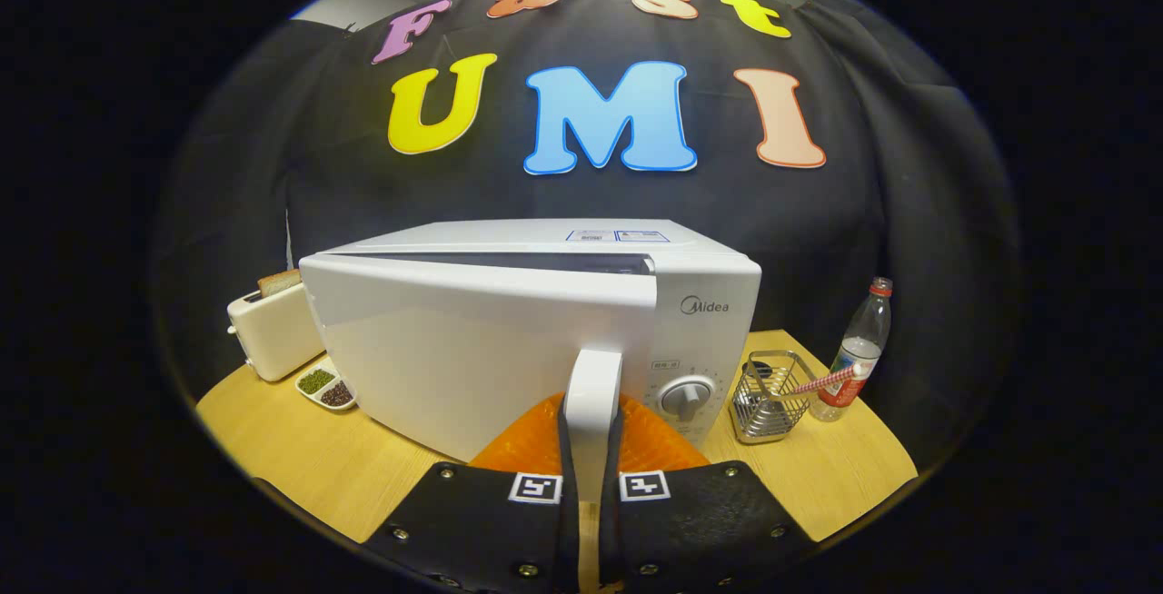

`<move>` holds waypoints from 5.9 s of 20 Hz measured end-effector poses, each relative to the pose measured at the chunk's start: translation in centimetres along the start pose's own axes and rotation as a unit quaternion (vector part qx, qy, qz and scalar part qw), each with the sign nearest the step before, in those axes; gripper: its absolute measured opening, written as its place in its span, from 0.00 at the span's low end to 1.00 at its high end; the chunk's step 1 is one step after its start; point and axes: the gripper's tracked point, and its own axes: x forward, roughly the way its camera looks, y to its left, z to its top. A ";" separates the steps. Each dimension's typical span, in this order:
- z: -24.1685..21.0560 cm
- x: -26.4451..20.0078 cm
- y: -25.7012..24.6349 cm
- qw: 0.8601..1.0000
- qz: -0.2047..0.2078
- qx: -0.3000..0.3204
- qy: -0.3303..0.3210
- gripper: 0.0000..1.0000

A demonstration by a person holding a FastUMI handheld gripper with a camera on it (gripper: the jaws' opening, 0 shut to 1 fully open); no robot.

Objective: Open the microwave, put the food inside, and close the microwave door.

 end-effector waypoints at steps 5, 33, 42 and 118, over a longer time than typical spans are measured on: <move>-1.0 -3.2 1.7 1.000 0.010 0.008 0.012 0.15; -5.2 -15.2 13.6 0.997 0.064 -0.004 0.037 0.18; -8.1 -18.6 21.3 0.993 0.099 -0.026 0.055 0.18; -17.5 -24.9 3.6 0.962 0.101 0.144 0.206 1.00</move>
